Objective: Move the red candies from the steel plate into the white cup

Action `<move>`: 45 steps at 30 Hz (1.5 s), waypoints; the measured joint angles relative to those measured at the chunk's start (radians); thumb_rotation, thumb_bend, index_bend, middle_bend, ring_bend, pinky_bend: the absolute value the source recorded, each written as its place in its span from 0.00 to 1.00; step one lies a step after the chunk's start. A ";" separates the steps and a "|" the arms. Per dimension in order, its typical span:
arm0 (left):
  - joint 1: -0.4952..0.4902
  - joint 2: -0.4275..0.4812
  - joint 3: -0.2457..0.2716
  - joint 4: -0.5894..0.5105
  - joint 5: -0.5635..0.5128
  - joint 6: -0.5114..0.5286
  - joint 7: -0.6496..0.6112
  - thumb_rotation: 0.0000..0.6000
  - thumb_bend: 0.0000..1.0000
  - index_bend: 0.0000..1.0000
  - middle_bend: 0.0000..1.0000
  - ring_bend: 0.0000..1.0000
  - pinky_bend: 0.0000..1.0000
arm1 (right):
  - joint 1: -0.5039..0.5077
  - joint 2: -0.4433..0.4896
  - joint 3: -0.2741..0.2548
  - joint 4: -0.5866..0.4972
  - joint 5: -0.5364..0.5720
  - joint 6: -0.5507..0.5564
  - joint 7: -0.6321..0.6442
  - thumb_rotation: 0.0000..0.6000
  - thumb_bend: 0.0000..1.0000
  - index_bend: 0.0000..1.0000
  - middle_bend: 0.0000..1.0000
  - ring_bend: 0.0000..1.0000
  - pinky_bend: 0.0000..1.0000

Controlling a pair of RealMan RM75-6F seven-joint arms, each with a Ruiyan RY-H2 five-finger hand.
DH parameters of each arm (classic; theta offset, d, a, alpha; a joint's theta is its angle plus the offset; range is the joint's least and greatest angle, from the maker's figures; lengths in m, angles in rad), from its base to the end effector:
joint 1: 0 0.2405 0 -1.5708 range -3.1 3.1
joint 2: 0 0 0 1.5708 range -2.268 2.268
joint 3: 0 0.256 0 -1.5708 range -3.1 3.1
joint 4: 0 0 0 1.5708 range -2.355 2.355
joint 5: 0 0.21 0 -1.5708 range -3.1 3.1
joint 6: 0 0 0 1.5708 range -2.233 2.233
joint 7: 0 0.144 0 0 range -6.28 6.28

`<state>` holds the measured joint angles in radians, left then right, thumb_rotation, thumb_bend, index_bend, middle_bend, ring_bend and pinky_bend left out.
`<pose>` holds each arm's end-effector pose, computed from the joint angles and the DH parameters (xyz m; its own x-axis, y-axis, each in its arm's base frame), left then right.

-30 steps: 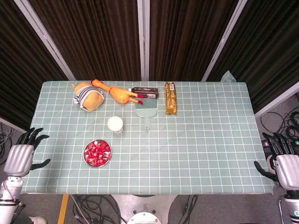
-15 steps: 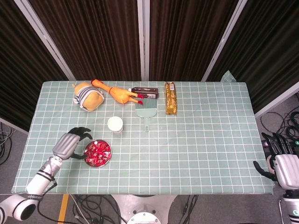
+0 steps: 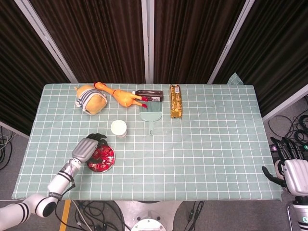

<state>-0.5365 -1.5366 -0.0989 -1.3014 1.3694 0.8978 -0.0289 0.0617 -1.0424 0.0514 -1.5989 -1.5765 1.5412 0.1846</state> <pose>-0.2446 0.3057 -0.0178 0.3445 0.4040 0.8474 0.9295 -0.2735 -0.2475 -0.3091 -0.1741 0.1878 0.3087 0.0392 0.9503 -0.9479 -0.0696 0.3108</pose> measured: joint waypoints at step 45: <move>-0.001 -0.072 -0.001 0.057 -0.049 0.097 0.019 1.00 0.42 0.65 0.35 0.18 0.19 | -0.016 0.019 -0.006 -0.009 0.000 0.009 0.011 1.00 0.22 0.00 0.13 0.00 0.06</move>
<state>-0.5376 -1.6082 -0.1001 -1.2441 1.3199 0.9949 -0.0099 0.0454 -1.0233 0.0451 -1.6079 -1.5769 1.5501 0.1958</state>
